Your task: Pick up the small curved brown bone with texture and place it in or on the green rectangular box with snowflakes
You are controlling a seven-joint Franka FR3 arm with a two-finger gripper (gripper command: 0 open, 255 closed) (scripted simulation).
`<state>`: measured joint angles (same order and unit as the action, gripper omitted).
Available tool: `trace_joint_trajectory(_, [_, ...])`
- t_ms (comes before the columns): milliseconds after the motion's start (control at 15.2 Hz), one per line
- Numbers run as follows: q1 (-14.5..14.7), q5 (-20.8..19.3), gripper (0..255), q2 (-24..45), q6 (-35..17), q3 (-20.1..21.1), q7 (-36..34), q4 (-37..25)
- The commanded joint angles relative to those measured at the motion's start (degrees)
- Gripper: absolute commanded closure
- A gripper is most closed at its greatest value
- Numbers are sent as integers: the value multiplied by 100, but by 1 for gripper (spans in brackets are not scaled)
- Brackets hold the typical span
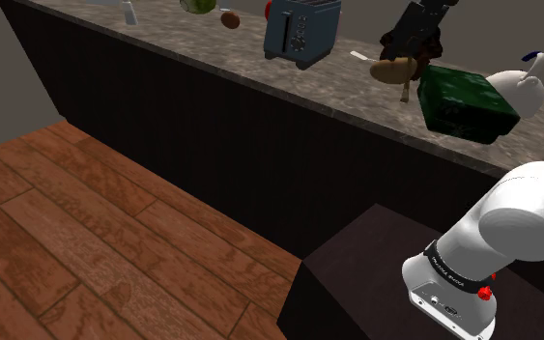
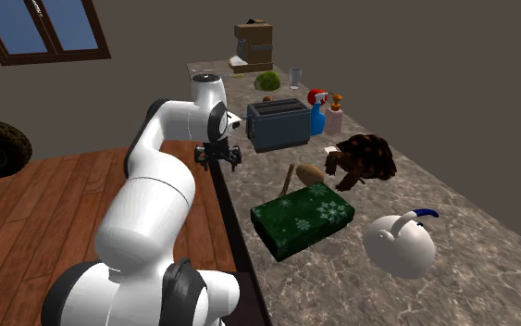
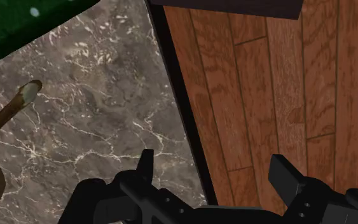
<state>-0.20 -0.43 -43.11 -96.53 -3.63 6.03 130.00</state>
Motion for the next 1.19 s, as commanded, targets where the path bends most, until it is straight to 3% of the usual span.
trace_joint_trajectory(0, [0, 0, 0, 0, 0, 0, 0, 0])
trace_joint_trajectory(660, [-621, -242, 0, -234, -1973, -1190, 474, 967])
trace_joint_trajectory(1122, [-862, -167, 0, -18, -3425, -2193, 940, 1362])
